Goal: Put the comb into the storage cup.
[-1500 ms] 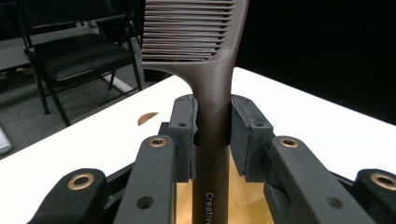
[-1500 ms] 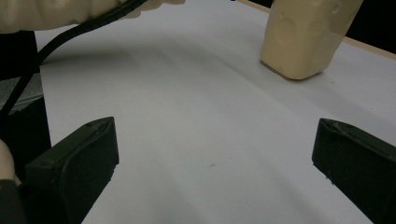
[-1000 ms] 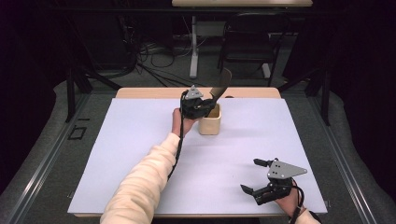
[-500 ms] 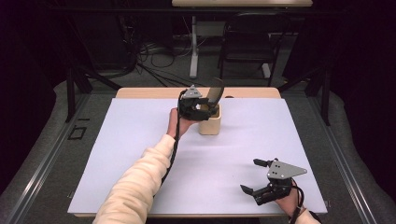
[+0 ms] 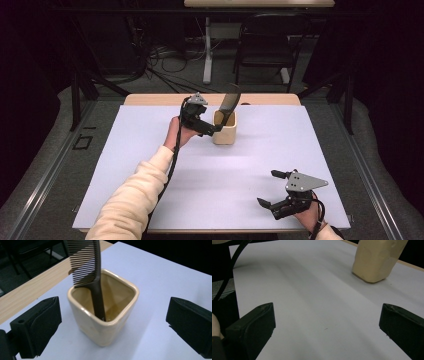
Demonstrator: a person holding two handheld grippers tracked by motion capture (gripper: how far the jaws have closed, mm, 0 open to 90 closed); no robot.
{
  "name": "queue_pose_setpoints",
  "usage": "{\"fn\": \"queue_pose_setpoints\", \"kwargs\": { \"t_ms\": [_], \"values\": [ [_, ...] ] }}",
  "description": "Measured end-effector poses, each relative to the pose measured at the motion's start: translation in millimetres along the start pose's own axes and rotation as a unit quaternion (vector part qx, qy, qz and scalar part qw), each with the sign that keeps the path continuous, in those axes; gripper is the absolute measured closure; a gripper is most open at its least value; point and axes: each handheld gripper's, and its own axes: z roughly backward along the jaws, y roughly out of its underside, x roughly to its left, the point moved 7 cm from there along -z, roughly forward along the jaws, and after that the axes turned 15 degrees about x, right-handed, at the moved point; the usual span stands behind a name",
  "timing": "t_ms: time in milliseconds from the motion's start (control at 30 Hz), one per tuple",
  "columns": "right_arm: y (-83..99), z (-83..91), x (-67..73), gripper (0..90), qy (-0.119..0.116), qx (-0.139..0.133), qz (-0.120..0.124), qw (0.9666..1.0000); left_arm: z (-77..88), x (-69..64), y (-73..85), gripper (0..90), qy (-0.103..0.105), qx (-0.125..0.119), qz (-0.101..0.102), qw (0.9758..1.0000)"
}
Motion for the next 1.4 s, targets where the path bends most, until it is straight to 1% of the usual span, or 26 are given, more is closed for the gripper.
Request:
{"fn": "queue_pose_setpoints", "kwargs": {
  "t_ms": [33, 200, 333, 500, 533, 567, 1000, 1100, 1167, 1233, 1333, 1400],
  "values": [
    [0.1, 0.4, -0.1, 0.0, 0.000, 0.001, 0.000, 1.0000, 2.1, 0.1, 1.2, 0.0, 0.000, -0.001, 0.004, 1.0000],
    [0.0, -0.1, 0.2, 0.0, 0.000, 0.000, 0.001, 1.0000, 14.2, 0.5, 8.7, 0.0, -0.010, -0.004, 0.005, 0.9999],
    [0.2, 0.0, -0.1, 0.0, 0.000, 0.001, 0.000, 1.0000, 21.5, 2.0, 16.3, 0.0, -0.019, 0.000, 0.008, 0.9998],
    [0.3, -0.1, -0.3, 0.0, 0.000, 0.001, -0.002, 1.0000, 30.3, 6.5, 30.0, 0.0, -0.029, 0.008, 0.017, 0.9994],
    [0.3, -0.3, -0.5, 0.0, 0.000, 0.002, 0.000, 1.0000, 31.3, 7.4, 32.7, 0.0, -0.030, 0.008, 0.020, 0.9993],
    [0.3, -0.4, -0.4, 0.0, 0.000, 0.002, -0.001, 1.0000, 32.5, 8.9, 36.1, 0.0, -0.033, 0.015, 0.020, 0.9991],
    [0.1, -0.7, -0.3, 0.0, 0.001, 0.002, -0.003, 1.0000, 46.0, 17.1, 69.0, 0.0, -0.048, 0.021, 0.046, 0.9976],
    [0.2, -0.7, -0.7, 0.0, 0.002, 0.002, -0.004, 1.0000, 48.2, 19.4, 78.2, 0.0, -0.054, 0.027, 0.055, 0.9967],
    [0.3, -0.5, -0.5, 0.0, 0.002, 0.002, -0.004, 1.0000, 49.8, 19.6, 83.6, 0.0, -0.055, 0.026, 0.061, 0.9963],
    [0.2, -0.7, -0.5, 0.0, 0.001, 0.002, -0.005, 1.0000, 52.2, 19.9, 89.1, 0.0, -0.057, 0.029, 0.062, 0.9960],
    [0.6, -1.2, -1.1, 0.0, 0.000, 0.005, -0.005, 1.0000, 54.8, 21.5, 96.7, 0.0, -0.061, 0.026, 0.068, 0.9955],
    [0.7, -1.2, -1.1, 0.0, 0.001, 0.005, -0.006, 1.0000, 55.0, 22.9, 101.8, 0.0, -0.063, 0.027, 0.075, 0.9948]
  ]
}}
